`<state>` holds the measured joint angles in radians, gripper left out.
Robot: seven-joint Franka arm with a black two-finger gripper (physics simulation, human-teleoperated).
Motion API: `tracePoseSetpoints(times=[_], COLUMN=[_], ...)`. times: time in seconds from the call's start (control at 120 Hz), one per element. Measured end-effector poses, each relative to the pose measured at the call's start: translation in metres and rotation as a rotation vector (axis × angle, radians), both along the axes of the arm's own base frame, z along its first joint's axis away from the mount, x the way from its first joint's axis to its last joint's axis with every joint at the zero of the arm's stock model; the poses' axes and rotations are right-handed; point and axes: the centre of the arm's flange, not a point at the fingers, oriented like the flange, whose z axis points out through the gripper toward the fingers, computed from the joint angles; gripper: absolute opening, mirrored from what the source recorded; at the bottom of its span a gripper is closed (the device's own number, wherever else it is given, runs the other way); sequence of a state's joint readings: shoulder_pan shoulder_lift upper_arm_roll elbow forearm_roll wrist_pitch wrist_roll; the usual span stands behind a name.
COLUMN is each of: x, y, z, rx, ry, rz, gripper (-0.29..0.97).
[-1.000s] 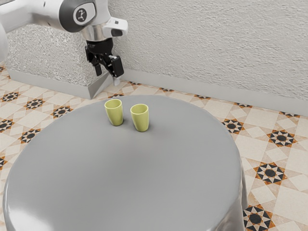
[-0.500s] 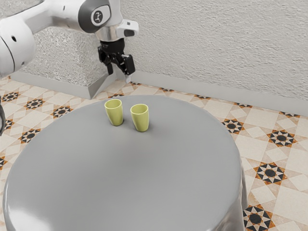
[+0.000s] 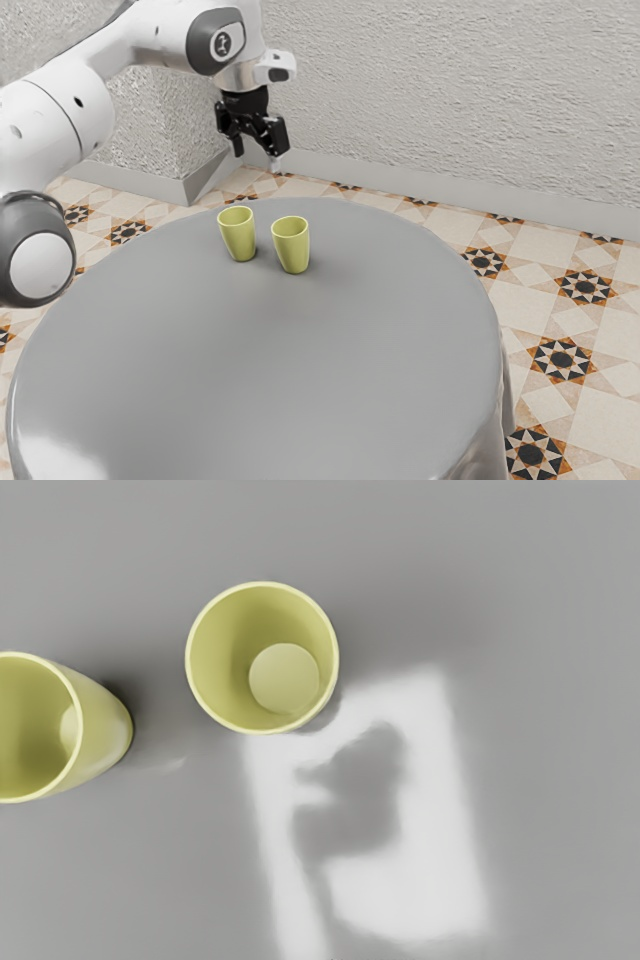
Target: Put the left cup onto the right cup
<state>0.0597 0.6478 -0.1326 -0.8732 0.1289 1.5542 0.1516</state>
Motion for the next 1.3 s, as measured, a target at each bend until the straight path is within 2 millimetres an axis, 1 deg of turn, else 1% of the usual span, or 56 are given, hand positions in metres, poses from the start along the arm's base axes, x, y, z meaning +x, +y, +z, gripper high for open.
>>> tracePoseSetpoints(times=[0.158,0.367,0.558,0.7,0.767,0.908,1.05,1.133,1.233,1.3], x=[0.003,0.005,0.018,0.02,0.019,0.017,0.015,0.014,0.012,0.012], y=[0.007,-0.001,0.003,0.009,0.016,0.051,0.077,0.088,0.097,0.103], z=[-0.003,-0.005,-0.021,-0.027,-0.029,-0.032,-0.036,-0.038,-0.045,-0.058], rx=[0.002,0.013,0.005,0.007,0.01,0.021,0.028,0.028,0.028,0.027], ry=[0.005,0.01,0.006,0.016,0.021,0.032,0.041,0.047,0.062,0.083], rz=[0.01,0.003,0.012,0.021,0.031,0.077,0.111,0.124,0.135,0.141], gripper=[0.68,0.68,0.68,0.68,0.68,0.68,0.68,0.68,0.68,0.68])
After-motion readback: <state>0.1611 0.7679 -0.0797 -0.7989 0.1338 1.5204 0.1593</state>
